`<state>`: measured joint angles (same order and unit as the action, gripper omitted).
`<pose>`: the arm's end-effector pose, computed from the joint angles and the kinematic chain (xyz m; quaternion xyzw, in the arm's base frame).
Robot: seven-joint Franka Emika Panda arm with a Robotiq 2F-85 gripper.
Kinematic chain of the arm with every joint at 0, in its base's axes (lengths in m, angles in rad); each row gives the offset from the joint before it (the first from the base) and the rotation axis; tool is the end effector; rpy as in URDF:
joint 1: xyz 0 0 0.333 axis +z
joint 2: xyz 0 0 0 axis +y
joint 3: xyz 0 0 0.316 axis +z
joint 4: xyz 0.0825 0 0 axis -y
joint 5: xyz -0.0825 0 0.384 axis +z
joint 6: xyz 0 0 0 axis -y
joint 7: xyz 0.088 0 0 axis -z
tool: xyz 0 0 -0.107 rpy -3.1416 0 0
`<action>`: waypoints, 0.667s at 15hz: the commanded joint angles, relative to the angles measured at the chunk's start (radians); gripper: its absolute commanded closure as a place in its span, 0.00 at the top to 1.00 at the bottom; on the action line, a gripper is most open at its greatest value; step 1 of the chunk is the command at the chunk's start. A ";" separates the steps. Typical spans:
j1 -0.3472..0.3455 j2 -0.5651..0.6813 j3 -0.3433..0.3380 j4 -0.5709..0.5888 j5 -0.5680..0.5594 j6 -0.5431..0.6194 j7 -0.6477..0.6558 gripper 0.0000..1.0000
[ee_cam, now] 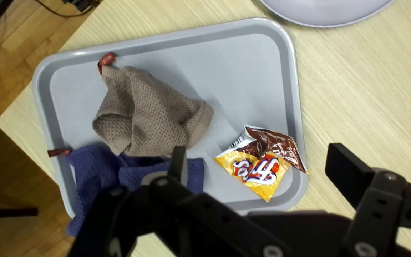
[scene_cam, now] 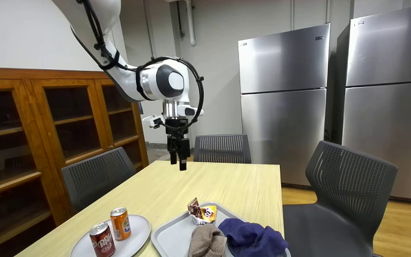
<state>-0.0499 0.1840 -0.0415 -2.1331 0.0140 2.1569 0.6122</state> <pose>0.5445 -0.0491 0.3089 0.9343 -0.3475 -0.0777 0.0189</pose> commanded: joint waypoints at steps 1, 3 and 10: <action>0.021 0.075 -0.025 0.034 0.060 0.042 0.154 1.00; 0.023 0.112 -0.031 0.042 0.095 0.070 0.213 1.00; 0.027 0.236 -0.052 0.104 0.153 0.146 0.302 1.00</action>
<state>-0.0435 0.3609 -0.0713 -2.0871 0.1486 2.2870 0.8614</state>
